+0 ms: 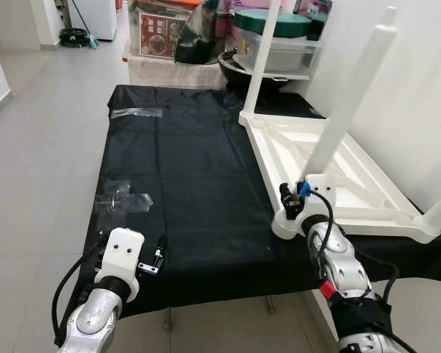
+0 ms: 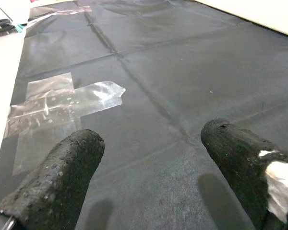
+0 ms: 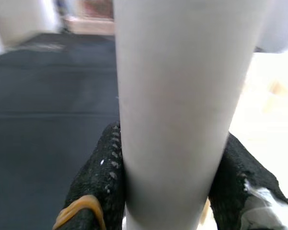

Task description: Building children table

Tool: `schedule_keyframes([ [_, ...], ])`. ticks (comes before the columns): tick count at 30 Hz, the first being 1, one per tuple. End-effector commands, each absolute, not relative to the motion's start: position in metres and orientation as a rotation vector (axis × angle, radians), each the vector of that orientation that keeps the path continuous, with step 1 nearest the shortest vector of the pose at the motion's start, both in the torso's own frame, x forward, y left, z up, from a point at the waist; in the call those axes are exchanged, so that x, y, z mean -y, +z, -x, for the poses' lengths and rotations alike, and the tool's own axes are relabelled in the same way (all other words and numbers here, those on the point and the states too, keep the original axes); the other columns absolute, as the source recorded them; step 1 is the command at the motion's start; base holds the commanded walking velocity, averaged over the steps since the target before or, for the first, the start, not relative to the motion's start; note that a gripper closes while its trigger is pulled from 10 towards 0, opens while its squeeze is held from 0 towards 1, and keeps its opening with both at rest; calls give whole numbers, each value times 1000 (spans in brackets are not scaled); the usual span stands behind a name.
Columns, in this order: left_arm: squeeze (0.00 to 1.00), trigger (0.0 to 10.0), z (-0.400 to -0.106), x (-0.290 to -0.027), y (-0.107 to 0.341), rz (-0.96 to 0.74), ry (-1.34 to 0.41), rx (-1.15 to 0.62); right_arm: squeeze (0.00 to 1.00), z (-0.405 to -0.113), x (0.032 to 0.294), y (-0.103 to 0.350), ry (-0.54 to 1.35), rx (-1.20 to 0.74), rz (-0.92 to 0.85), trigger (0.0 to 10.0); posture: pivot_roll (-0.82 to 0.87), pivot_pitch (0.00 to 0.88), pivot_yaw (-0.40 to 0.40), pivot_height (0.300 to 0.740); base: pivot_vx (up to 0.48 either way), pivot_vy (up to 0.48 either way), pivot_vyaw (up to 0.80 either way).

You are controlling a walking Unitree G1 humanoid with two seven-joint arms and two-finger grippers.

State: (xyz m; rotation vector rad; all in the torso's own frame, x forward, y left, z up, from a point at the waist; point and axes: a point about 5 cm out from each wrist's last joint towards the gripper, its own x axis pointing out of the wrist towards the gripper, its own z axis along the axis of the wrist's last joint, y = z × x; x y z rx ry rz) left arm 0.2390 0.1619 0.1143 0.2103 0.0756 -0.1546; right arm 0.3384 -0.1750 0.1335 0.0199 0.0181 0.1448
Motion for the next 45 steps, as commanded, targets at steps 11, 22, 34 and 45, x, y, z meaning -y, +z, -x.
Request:
schedule_keyframes([
  [11,0,10000,-242,-167,108,-249,-174,-106,0,-341,181,128,419,11,32,0,98,0,-135,740,0,0,0],
  [22,0,10000,-238,-166,105,-254,-177,-122,0,-348,176,124,360,0,44,0,109,0,-142,740,0,0,0],
  [34,0,10000,-239,-170,102,-253,-150,-135,0,-345,169,118,419,16,60,0,102,0,-143,740,0,0,0],
  [45,0,10000,-237,-171,101,-201,-136,-139,0,-349,166,123,429,42,53,0,107,0,-152,740,0,131,0],
])
